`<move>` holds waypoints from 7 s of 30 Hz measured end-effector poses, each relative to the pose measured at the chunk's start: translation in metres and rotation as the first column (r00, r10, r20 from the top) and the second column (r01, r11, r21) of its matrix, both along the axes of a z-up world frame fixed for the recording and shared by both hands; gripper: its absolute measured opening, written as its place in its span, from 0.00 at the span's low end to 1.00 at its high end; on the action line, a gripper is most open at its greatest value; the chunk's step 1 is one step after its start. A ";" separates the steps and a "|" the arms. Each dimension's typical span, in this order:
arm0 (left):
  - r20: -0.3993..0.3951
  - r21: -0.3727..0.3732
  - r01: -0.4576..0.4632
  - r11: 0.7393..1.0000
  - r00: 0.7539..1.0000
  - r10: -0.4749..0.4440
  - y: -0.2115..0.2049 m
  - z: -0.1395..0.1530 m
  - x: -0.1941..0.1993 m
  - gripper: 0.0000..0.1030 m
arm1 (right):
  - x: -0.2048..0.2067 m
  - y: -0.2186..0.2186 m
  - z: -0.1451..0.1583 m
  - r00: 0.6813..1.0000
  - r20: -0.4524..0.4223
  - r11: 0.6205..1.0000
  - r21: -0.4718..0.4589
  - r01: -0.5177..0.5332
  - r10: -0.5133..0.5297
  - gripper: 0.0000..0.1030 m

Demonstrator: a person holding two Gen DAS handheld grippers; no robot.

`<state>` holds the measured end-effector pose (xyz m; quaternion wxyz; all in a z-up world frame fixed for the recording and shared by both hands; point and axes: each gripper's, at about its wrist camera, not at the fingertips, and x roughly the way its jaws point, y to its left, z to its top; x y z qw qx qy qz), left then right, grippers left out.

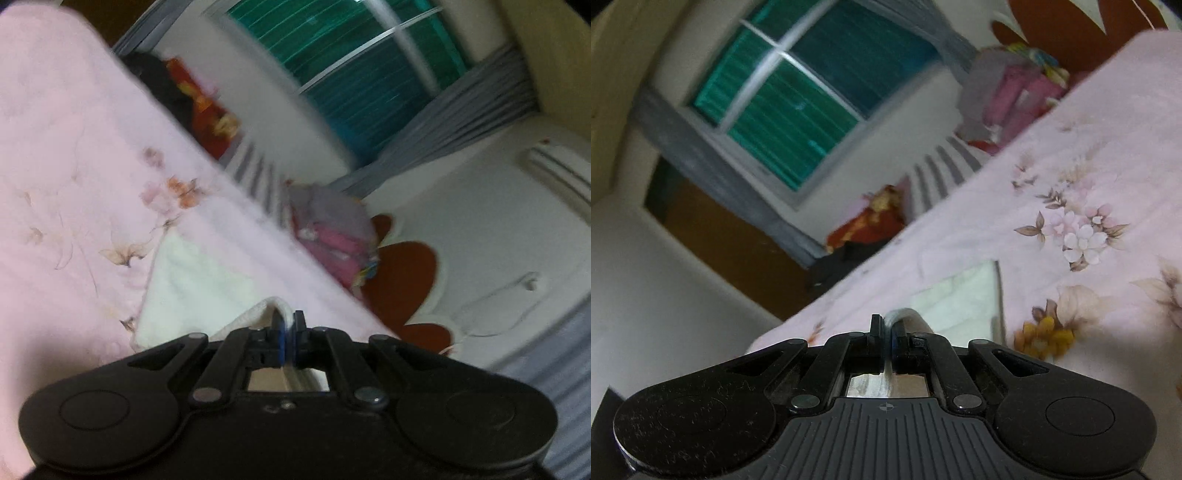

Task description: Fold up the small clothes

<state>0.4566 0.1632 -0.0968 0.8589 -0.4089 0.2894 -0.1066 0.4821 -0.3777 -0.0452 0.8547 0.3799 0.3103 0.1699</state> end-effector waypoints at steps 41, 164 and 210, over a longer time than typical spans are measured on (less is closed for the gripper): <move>-0.128 0.472 0.205 0.857 0.978 -0.164 -0.011 -0.071 0.125 0.07 | 0.086 0.056 -0.088 0.992 -0.094 0.851 -0.511 -0.117 0.080 0.02; -0.173 0.747 0.177 0.641 0.982 -0.070 -0.146 -0.067 -0.084 0.90 | -0.131 0.091 -0.093 0.985 -0.132 0.648 -0.742 -0.173 0.111 0.09; -0.085 -0.154 -0.293 0.944 0.956 0.282 -0.040 -0.120 -0.065 0.22 | -0.046 0.187 -0.055 0.985 -0.055 0.826 -0.538 -0.169 0.165 0.01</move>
